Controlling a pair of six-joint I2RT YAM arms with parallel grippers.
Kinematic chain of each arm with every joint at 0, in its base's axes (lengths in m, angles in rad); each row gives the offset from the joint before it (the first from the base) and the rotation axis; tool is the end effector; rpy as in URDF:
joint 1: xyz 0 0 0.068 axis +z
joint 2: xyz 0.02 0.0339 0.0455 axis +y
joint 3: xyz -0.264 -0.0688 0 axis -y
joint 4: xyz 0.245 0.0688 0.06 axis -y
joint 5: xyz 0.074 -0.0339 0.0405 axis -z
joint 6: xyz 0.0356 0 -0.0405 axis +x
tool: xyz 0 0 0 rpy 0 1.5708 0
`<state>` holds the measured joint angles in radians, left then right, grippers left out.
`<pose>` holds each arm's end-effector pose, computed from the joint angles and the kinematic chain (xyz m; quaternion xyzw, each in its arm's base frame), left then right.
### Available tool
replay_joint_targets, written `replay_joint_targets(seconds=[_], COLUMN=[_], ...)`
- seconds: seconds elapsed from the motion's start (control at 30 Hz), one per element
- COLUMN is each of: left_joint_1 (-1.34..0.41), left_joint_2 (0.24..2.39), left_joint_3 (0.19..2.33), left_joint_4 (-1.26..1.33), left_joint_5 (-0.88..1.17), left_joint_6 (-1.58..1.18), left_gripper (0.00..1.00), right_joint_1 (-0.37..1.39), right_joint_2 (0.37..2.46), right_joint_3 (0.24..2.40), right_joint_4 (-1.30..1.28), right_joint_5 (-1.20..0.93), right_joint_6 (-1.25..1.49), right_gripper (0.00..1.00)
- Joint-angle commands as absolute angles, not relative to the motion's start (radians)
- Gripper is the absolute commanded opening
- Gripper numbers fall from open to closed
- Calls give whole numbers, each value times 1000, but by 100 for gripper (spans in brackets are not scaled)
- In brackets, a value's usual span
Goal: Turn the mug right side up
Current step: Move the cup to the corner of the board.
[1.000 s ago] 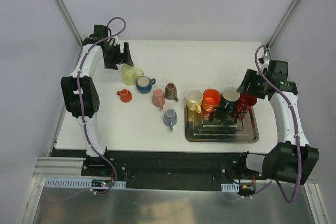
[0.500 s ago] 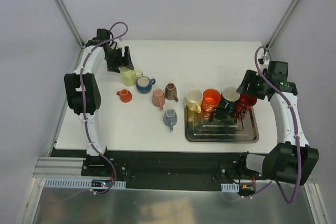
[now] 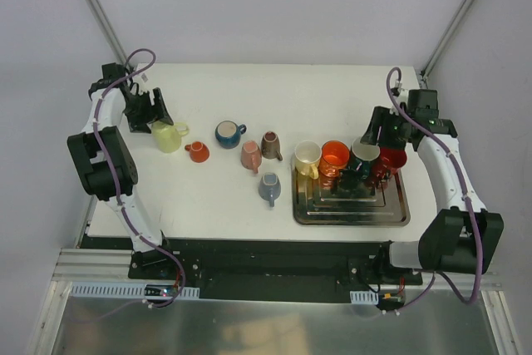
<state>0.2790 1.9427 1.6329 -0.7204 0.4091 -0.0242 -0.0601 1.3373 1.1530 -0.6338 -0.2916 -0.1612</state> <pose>0.4100 0.1027 0.2505 -0.0889 0.9410 -0.1609 0.2842 0.2848 -0.0069 0.3055 -0.0998 0.9163 0.0941 0.3763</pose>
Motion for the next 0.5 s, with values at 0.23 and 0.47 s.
replay_joint_targets(seconds=[0.23, 0.47], left_joint_1=[273, 270], left_joint_2=[1660, 1559], left_joint_3=[1358, 1234], left_joint_4=[-860, -957], left_joint_5=[327, 324], left_joint_6=[172, 175], left_gripper=[70, 69], right_joint_1=[112, 215], right_joint_2=[1394, 1434], right_joint_3=[1267, 1301], right_joint_4=[-606, -606], right_joint_5=[-330, -342], right_joint_6=[-236, -293], right_gripper=[63, 64])
